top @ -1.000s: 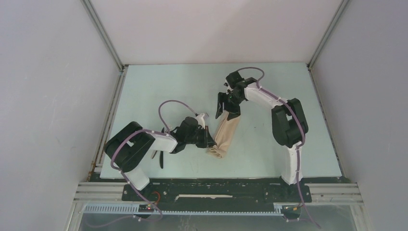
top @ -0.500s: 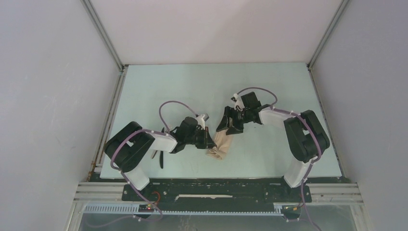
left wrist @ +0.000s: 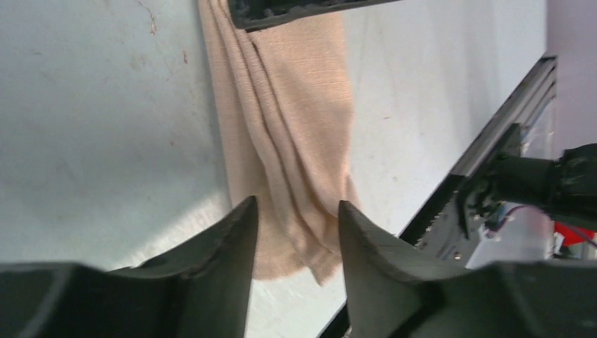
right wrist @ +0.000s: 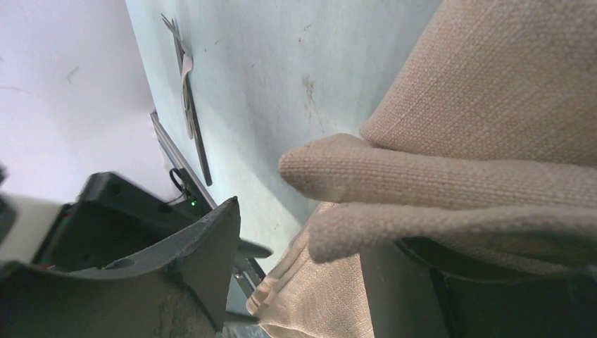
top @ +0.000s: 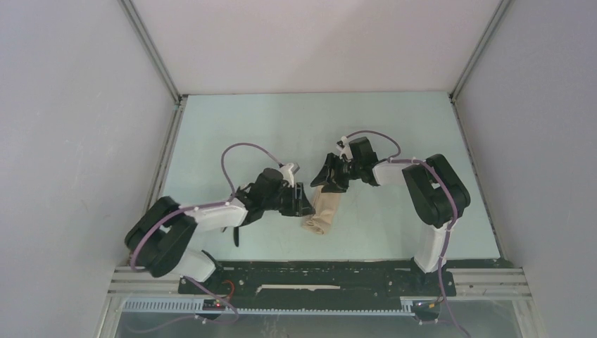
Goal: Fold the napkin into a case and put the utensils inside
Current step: Fold the 2/3-rectangle-folded napkin at the center of the board, then move the smaller rectangle folded napkin to the center of the board.
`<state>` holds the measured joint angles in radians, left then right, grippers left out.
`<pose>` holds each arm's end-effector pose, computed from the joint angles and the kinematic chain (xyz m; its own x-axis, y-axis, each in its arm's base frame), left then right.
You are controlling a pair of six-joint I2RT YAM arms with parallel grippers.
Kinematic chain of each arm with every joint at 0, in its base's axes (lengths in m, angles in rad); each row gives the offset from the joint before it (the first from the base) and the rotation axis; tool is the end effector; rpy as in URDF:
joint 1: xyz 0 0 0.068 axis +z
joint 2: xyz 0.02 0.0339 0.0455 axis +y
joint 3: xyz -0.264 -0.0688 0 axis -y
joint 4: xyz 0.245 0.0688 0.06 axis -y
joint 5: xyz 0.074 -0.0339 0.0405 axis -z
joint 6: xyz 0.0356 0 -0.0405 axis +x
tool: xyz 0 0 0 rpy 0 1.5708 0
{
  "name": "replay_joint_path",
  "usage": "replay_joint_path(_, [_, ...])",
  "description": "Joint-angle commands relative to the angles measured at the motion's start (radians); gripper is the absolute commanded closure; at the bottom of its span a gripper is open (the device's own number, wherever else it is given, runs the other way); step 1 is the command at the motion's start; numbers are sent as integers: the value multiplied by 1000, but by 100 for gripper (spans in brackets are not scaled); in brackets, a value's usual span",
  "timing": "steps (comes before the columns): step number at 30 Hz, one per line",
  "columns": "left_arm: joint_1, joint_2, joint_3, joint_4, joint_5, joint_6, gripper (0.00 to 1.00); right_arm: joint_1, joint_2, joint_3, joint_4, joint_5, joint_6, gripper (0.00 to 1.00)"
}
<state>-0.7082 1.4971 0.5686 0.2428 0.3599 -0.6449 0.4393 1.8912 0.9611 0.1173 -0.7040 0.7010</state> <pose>0.2033 -0.1906 0.1486 -0.8748 0.0084 -0.4845 0.3629 0.6740 -0.6435 0.3226 0.1770 0.1301 -0.9711 0.0869 -0.2222 -0.1316 0.5818 0.8026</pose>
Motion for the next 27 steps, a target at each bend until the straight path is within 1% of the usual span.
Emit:
replay_joint_path(1, [-4, -172, 42, -169, -93, 21, 45, 6, 19, -15, 42, 82, 37, 31])
replay_joint_path(2, [-12, -197, 51, -209, -141, 19, 42, 6, 16, -17, 37, 87, 34, 31])
replay_joint_path(3, [-30, -211, 63, -250, -182, 17, 36, 6, 13, -16, 34, 88, 33, 31])
replay_joint_path(4, [-47, -215, 79, -301, -226, 16, 21, 6, 9, -16, 32, 93, 35, 31])
replay_joint_path(5, [-68, -208, 97, -336, -267, 11, 13, 7, 5, -16, 32, 95, 37, 31])
replay_joint_path(8, [-118, -153, 139, -391, -322, -38, 6, 6, -1, -15, 31, 102, 45, 31])
replay_joint_path(9, [-129, -135, 150, -398, -332, -50, 5, 6, -1, -16, 36, 98, 46, 31])
replay_joint_path(11, [-139, -100, 166, -408, -348, -62, 6, 6, -4, -15, 32, 97, 45, 31])
replay_joint_path(13, [-139, -71, 169, -409, -349, -70, 11, 6, -7, -16, 27, 98, 42, 31])
replay_joint_path(15, [-139, -50, 154, -383, -339, -75, 19, 5, -9, -15, 25, 97, 40, 31])
replay_joint_path(16, [-139, -41, 145, -373, -334, -79, 24, 6, -12, -15, 27, 93, 40, 31])
replay_joint_path(18, [-137, -22, 123, -350, -335, -93, 38, 7, -20, -15, 27, 93, 33, 31])
replay_joint_path(19, [-135, -16, 110, -336, -332, -99, 44, 7, -24, -12, 20, 90, 26, 31])
replay_joint_path(22, [-130, -5, 74, -300, -333, -117, 55, 11, -45, 20, -55, 81, -16, 28])
replay_joint_path(24, [-128, 3, 55, -277, -328, -122, 62, 11, -76, 42, -106, 73, -49, 24])
replay_joint_path(25, [-128, 9, 44, -264, -319, -123, 65, 8, -97, 56, -179, 70, -67, 22])
replay_joint_path(26, [-128, 16, 38, -251, -308, -126, 71, 5, -121, 78, -222, 69, -92, 19])
replay_joint_path(27, [-129, 26, 33, -248, -296, -130, 74, 4, -146, 95, -263, 62, -111, 18])
